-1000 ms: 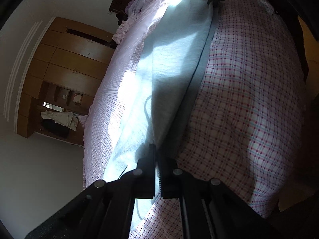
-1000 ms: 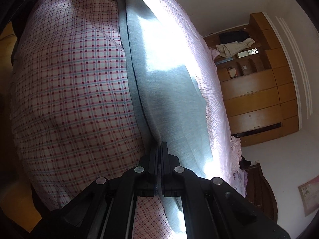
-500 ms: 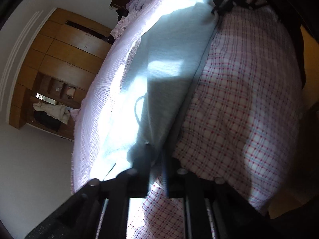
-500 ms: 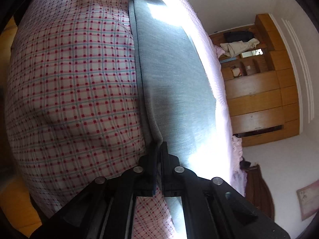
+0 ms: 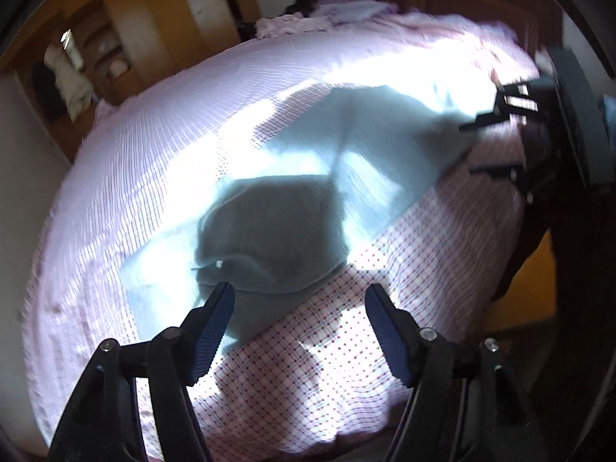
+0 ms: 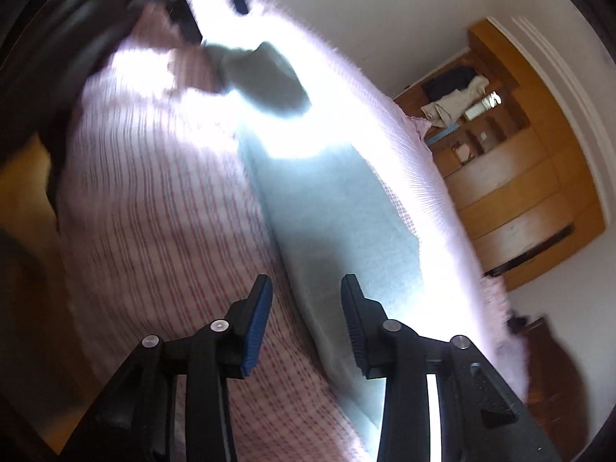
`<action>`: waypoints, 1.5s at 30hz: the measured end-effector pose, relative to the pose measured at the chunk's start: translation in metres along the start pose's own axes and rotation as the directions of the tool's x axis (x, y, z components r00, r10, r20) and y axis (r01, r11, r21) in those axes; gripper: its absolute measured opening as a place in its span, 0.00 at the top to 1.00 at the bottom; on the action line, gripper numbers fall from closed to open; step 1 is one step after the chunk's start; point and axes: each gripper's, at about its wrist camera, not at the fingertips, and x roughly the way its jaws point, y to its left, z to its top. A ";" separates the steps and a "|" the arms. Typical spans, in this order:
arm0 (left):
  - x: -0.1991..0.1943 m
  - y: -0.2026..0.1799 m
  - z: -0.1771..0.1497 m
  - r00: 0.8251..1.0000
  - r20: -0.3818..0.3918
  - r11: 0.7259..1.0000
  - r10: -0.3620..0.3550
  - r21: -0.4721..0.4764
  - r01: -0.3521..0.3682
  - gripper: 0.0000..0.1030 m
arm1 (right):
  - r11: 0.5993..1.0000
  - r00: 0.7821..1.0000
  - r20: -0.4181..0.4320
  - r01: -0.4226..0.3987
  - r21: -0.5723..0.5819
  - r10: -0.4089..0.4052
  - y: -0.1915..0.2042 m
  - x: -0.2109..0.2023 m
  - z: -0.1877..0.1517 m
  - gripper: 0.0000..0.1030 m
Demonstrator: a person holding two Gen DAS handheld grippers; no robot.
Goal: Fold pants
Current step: 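Open both grippers and release the folded waistband onto the pants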
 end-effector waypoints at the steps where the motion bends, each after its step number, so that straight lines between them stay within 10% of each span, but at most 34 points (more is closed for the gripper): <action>1: 0.000 0.005 0.002 1.000 0.004 1.000 0.001 -0.028 -0.001 0.27 | 0.999 1.000 0.016 -0.011 0.040 0.010 -0.006 -0.002 0.002 0.66; 9: 0.001 0.015 0.025 0.999 0.050 0.994 0.011 -0.108 -0.006 0.27 | 0.949 0.998 0.047 -0.058 0.308 0.046 -0.054 0.004 0.003 0.60; 15: 0.015 0.016 0.034 0.996 0.080 0.988 0.033 -0.153 -0.020 0.26 | 0.820 0.992 0.105 -0.118 0.560 0.071 -0.096 0.000 -0.020 0.60; 22: 0.047 0.037 0.030 0.994 0.108 0.973 0.025 -0.233 0.001 0.24 | 0.680 1.000 0.013 -0.009 0.733 -0.001 -0.130 -0.008 -0.064 0.59; 26: 0.061 0.047 0.023 0.995 0.096 0.963 0.033 -0.269 -0.006 0.24 | 0.534 1.000 -0.031 0.027 0.845 -0.001 -0.154 -0.018 -0.099 0.59; 34: 0.077 0.039 0.007 0.993 0.093 0.967 0.076 -0.251 -0.051 0.24 | 0.383 0.984 -0.174 0.172 0.908 -0.029 -0.175 -0.034 -0.154 0.59; 45: 0.082 0.034 0.001 0.989 0.099 0.966 0.107 -0.246 -0.080 0.20 | 0.210 0.994 -0.111 0.106 0.972 0.012 -0.180 -0.035 -0.195 0.59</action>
